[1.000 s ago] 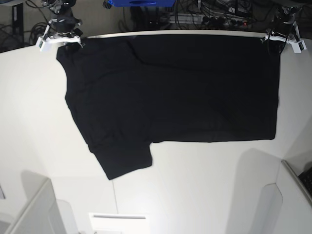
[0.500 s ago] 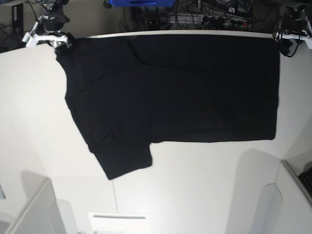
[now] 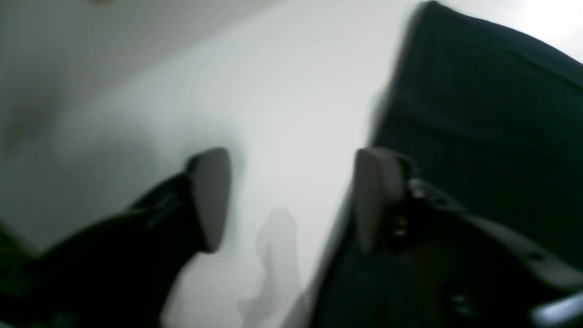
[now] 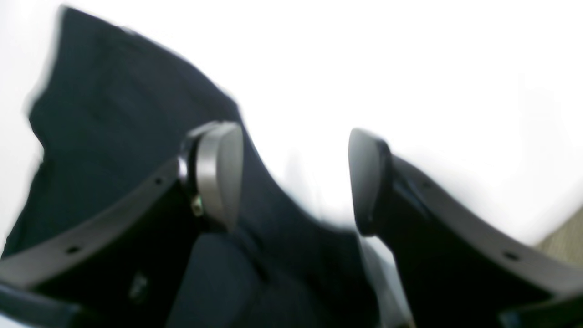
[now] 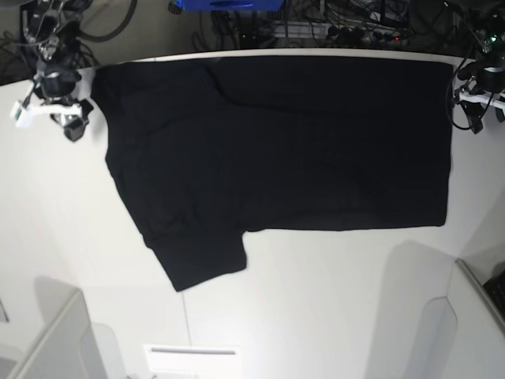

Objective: Fold the T-shirt properly
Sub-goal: 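Move both grippers along the shirt's sides toward the hem corners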

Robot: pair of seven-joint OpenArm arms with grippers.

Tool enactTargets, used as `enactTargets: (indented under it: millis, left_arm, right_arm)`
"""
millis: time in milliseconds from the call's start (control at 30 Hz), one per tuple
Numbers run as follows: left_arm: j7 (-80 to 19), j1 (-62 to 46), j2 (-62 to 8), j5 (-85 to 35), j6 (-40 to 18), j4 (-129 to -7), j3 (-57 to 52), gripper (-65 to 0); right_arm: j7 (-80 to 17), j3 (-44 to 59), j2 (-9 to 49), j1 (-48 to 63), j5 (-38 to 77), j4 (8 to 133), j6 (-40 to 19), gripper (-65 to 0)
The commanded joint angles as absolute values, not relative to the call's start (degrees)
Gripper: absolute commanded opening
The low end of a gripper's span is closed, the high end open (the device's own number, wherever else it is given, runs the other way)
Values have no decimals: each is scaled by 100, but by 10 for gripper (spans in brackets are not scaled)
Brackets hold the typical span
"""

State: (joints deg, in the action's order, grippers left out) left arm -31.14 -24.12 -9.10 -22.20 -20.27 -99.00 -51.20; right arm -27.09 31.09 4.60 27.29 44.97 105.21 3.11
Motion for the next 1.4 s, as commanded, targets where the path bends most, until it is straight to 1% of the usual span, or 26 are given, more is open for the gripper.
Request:
enactTargets:
  millis: [0,100,200,233,333,533,767,1000,1167,1267,1367]
  left_arm:
    - [-3002,-2334,-989,-2105,-2070,-9982,-5059,-327]
    - [-3002,-2062,-980,-1815,-2070,-9982,-4787,-482]
    - [-3002,-1833,-980,-1719,-2070,-9982,-4585,-617]
    - [-3002,-1780,-980,-1692,-2070,-9982,-4532,-650]
    - [-3002,-1613,-998,-1684,-2079,-9982,-4338,-650]
    - [-3002,-1473,-1420,-1684,-2079,-9974,-3767,-650]
    - [-3002,-1358,-1851,-1684,-2062,-9903,-3108,-650]
    - [-3002,-963,-1868,-1684,-2053,-9156,-3090,-650]
    - [-3002,-892,-1868,-1684,-2053,-8980,-3081,-650]
    - [-3002,-892,-1877,-1684,-2053,-8954,-3081,-650]
    - [-3002,-892,-1877,-1684,-2053,-8954,-3090,-650]
  right_arm:
    - [-2747,3055,593,2571,4558,10615,224,-308]
    - [-3011,2853,796,2132,4558,10571,136,-309]
    - [-3037,2686,822,1763,4549,10457,136,-309]
    - [-3046,2624,831,1631,4549,10404,136,-309]
    - [-3055,2404,857,1174,4541,10088,136,-309]
    - [-3055,1490,1349,295,4198,9323,136,-311]
    - [-3055,945,1367,-927,3996,7987,110,-309]
    - [-3020,505,1367,-1991,3996,6659,110,-308]
    - [-2985,180,1367,-2730,3987,5560,101,-308]
    - [-2695,-198,1367,-3116,3987,5024,101,-306]
    - [-2237,-787,1358,-3538,3987,4286,101,-306]
